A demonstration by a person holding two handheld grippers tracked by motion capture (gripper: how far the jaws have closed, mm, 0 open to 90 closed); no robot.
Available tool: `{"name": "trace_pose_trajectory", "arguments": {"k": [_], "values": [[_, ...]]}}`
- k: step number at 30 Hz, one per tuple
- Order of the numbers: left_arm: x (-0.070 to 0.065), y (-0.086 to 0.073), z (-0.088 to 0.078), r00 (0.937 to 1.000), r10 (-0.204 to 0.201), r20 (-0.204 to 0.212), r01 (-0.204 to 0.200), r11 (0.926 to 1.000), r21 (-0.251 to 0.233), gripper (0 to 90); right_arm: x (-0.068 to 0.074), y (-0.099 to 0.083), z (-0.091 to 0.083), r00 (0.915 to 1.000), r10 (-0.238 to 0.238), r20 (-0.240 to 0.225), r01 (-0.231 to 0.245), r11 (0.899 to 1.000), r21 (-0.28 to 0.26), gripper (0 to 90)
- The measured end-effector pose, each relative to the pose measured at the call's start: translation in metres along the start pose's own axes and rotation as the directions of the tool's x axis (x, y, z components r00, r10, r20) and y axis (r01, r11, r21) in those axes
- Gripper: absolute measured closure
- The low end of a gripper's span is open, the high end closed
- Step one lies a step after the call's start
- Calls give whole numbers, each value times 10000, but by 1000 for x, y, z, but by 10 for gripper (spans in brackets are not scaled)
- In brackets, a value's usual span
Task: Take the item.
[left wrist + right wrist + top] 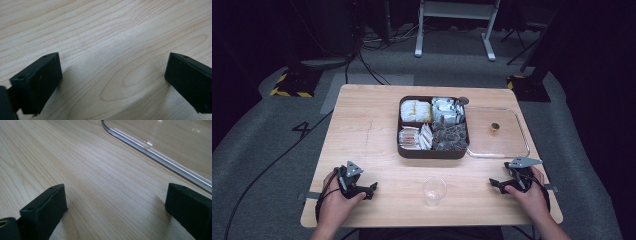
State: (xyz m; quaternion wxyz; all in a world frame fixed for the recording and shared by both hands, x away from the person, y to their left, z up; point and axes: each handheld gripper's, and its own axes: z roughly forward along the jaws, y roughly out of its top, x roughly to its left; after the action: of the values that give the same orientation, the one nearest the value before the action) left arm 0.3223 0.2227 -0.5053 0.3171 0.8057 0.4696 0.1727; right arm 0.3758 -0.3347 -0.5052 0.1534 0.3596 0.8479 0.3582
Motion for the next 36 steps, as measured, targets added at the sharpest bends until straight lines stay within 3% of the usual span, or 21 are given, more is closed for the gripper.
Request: {"name": "trace_pose_trajectory", "arguments": {"k": [2, 4, 7, 8, 9, 15, 20, 28, 30, 36], "values": [[1, 0, -1, 10000, 66, 62, -65, 9999, -128, 65, 0, 0, 0, 10000, -23, -20, 23, 10000, -17, 44], [1, 0, -3, 9999, 91, 116, -88, 9998, -199, 191, 0, -1, -2, 9999, -81, -75, 81, 9999, -74, 67], [1, 1, -5, 9997, 177, 142, -175, 9998, -125, 231, 1, -1, -2, 9999, -104, -83, 104, 9999, -95, 78], [2, 1, -7, 9997, 167, 161, -166, 9998, -81, 285, 1, -2, -2, 9998, -140, -120, 139, 9998, -134, 86], [1, 1, -7, 9998, 1, 221, 2, 9999, -117, 293, 1, -2, -3, 9998, -142, -120, 140, 9998, -145, 88], [-1, 4, -16, 9993, 50, 371, -44, 9998, -170, 306, 2, -2, -3, 9999, -114, -94, 112, 9998, -173, 105], [-10, 13, -32, 9954, 47, 962, -11, 9993, -378, 315, 3, -3, -4, 9999, -107, -80, 106, 9998, -190, 109], [-26, 30, -51, 9897, 380, 1381, -302, 9979, -580, 322, 4, -3, -4, 10000, -62, -37, 61, 9998, -197, 109], [-34, 39, -57, 9856, 545, 1602, -440, 9967, -684, 327, 3, -2, -3, 9999, -129, -112, 127, 9998, -172, 109], [-42, 57, -64, 9817, 922, 1664, -769, 9924, -962, 327, 3, -2, -3, 9998, -158, -138, 156, 9997, -172, 109]]}}
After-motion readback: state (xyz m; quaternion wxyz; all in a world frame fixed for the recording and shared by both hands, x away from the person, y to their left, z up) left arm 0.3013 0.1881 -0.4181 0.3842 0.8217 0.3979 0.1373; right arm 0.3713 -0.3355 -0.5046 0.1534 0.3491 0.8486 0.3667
